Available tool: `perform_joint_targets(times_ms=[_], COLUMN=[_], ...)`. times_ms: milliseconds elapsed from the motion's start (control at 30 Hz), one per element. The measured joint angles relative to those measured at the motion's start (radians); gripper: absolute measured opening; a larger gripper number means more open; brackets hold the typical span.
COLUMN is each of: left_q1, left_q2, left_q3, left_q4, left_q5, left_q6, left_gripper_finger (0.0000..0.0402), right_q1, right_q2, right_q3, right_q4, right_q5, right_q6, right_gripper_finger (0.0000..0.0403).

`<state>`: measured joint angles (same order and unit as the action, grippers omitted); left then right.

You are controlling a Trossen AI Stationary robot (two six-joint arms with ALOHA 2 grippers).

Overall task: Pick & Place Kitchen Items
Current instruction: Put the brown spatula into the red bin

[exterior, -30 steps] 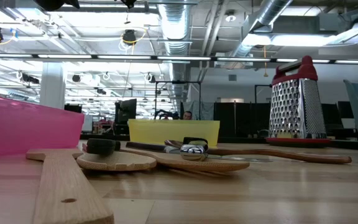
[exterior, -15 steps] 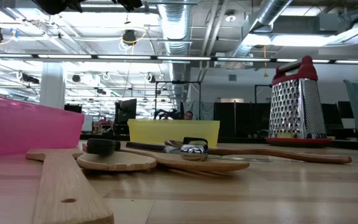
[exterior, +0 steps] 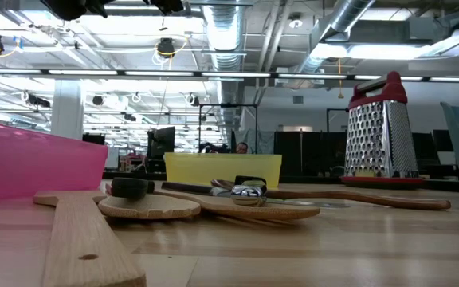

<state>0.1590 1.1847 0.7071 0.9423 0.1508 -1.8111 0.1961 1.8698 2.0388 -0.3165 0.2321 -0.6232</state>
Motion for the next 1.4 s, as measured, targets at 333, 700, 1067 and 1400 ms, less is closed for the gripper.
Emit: perform_joint_targets(times_ms=[333,700,1067,1400], left_q1=[0.016,0.019,0.019,0.052], left_q2=[0.0,0.0,0.0,0.0], left_q3=[0.0,0.0,0.0,0.0], left_q4=[0.008,0.009,0.016,0.018], left_q5=[0.011,0.02,0.021,0.036], left_q6=[0.002,0.002,0.002,0.034], left_gripper_finger=[0.0008,0.0007,0.0007,0.0008], right_q1=[0.01,0.047,0.085,0.107], right_q2=[0.0,-0.001,-0.001,-0.018], right_q3=[0.0,0.0,0.0,0.002], right_q4=[-0.024,-0.047,-0.064,-0.071], right_q5=[0.043,0.156,0.244,0.276], right_q6=[-0.012,-0.057,-0.068,-0.068], right_gripper_finger=[0.0235,0.0235,0.0235,0.0235])
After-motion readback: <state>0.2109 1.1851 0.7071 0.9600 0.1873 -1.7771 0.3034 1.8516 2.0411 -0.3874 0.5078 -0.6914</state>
